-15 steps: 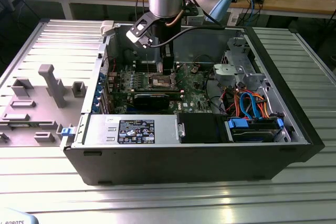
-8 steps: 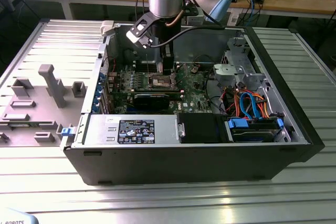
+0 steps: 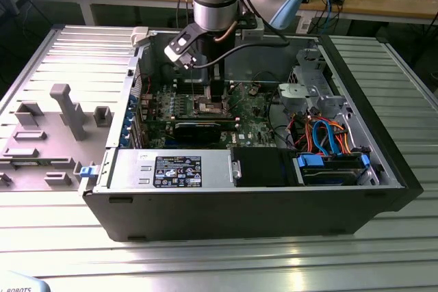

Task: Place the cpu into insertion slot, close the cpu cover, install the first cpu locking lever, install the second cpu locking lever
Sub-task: 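Place the cpu into insertion slot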

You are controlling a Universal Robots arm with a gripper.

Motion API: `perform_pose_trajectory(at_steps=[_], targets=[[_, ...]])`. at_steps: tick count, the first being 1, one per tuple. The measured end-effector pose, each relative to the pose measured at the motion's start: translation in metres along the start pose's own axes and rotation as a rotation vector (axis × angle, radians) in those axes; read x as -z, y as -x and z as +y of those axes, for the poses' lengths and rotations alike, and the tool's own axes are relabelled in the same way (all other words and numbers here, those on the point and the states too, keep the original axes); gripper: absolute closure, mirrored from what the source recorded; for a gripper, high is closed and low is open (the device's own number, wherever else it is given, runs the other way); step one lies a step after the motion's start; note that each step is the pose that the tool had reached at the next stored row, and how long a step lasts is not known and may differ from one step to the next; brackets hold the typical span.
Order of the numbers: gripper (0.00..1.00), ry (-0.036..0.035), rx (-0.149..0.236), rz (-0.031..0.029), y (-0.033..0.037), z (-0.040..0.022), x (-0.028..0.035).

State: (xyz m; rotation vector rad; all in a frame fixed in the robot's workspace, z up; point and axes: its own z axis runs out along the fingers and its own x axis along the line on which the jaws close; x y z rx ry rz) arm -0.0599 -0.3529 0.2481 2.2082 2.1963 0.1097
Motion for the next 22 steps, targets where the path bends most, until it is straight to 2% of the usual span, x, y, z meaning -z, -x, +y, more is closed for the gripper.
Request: perform_pose_trajectory(at_steps=[9,10,22], targets=[[0.46,-0.0001,-0.001,-0.0002,0.0000,-0.0001,-0.0007],[0.46,0.0011,-0.035,-0.0024,0.0000,-0.0002,-0.0008],[0.46,0.0011,-0.036,-0.0026,0.0000,-0.0002,-0.0012]])
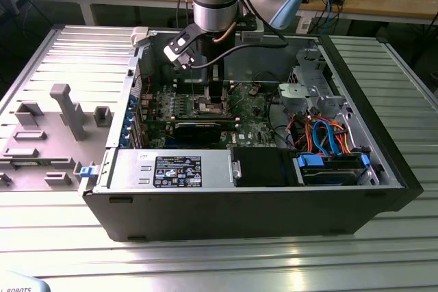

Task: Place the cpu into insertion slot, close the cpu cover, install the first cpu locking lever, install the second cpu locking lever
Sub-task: 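Place the cpu into insertion slot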

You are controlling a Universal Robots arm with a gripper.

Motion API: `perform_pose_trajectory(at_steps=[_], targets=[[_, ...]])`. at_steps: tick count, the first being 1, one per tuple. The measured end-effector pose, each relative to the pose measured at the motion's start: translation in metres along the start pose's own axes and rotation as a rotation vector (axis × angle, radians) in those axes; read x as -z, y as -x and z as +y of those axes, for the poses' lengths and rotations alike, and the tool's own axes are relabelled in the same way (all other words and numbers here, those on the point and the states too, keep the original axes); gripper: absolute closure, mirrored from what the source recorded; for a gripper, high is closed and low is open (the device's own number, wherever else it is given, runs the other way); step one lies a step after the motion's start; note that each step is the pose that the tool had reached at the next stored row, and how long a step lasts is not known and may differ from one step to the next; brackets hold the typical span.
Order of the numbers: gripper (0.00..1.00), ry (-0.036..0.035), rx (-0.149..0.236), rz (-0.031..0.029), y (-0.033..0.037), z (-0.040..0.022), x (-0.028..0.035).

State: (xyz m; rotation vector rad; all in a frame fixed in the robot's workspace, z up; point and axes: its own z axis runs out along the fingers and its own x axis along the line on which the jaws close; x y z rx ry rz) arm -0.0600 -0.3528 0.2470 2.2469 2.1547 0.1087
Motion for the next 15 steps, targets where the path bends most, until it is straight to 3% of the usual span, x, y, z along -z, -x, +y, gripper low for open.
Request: perform_pose_trajectory(at_steps=[7,9,10,15], targets=[[0.46,0.0000,0.000,0.0000,-0.0006,-0.0010,-0.0076],[0.46,-0.0005,0.017,0.0013,-0.0005,-0.0016,-0.0111],[0.46,-0.0013,0.043,0.0032,-0.0004,-0.0022,-0.0142],[0.46,-0.0016,0.048,0.0046,-0.0024,-0.0050,-0.0210]])
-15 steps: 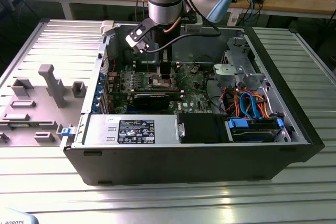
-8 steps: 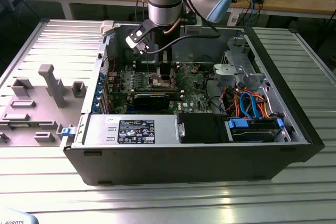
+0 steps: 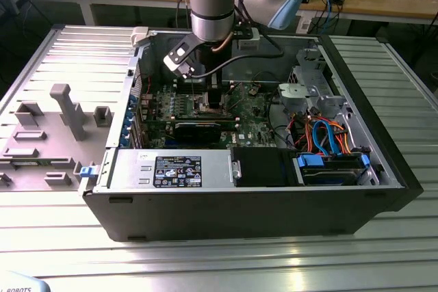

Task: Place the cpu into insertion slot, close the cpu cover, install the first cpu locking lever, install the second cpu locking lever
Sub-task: 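Place the cpu into insertion slot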

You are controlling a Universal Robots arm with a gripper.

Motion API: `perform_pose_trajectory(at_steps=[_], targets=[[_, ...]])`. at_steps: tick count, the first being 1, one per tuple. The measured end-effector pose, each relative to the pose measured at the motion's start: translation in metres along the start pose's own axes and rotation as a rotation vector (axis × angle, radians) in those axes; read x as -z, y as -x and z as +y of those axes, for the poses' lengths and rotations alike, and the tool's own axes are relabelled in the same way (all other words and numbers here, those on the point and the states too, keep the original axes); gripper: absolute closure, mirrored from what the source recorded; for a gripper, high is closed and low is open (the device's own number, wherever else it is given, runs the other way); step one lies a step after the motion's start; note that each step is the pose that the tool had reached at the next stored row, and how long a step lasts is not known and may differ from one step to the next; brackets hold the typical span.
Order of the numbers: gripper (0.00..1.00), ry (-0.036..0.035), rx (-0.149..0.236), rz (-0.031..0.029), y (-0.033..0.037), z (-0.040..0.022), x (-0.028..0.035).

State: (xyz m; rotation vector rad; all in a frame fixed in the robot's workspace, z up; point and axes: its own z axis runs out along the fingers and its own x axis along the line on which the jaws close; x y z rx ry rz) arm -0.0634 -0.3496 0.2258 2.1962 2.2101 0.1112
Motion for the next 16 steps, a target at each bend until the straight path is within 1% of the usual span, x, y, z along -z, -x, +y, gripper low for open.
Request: perform_pose_trajectory(at_steps=[2,5,9,12,14,16], targets=[[0.46,0.0000,0.000,0.0007,-0.0007,-0.0008,-0.0020],[0.46,0.0000,0.000,0.0012,-0.0032,-0.0038,-0.0081],[0.46,0.0000,0.000,0.0018,-0.0052,-0.0051,-0.0149],[0.46,0.0000,0.000,0.0017,-0.0052,-0.0051,-0.0151],[0.46,0.0000,0.000,0.0017,-0.0052,-0.0052,-0.0170],[0.46,0.0000,0.000,0.0017,-0.0052,-0.0052,-0.0170]])
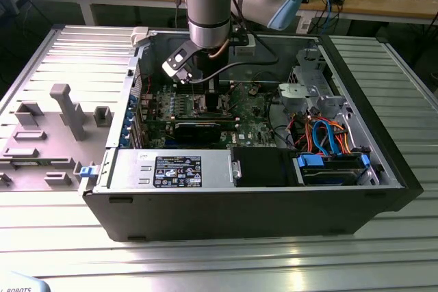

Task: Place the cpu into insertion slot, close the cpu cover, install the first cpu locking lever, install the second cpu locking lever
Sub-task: 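Place the cpu into insertion slot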

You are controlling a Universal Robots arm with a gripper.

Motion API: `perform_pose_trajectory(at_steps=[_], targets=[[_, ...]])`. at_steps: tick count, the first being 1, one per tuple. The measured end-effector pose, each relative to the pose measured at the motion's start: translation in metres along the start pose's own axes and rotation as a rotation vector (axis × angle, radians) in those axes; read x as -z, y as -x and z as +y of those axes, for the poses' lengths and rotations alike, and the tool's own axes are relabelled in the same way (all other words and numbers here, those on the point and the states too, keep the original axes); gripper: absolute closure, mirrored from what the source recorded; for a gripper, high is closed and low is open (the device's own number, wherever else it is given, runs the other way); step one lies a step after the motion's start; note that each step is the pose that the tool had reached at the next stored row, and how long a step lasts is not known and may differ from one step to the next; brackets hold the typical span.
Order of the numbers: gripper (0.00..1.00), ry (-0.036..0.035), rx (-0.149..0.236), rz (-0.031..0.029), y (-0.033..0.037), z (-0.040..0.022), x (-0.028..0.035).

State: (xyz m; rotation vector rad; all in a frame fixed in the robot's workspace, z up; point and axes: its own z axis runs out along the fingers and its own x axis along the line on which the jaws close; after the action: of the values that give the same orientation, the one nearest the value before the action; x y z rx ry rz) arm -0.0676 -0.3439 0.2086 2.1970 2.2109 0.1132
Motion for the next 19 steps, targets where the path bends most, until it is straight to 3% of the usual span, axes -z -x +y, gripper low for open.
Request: perform_pose_trajectory(at_steps=[19], targets=[[0.46,-0.0004,0.012,-0.0023,-0.0007,-0.0029,-0.0044]])
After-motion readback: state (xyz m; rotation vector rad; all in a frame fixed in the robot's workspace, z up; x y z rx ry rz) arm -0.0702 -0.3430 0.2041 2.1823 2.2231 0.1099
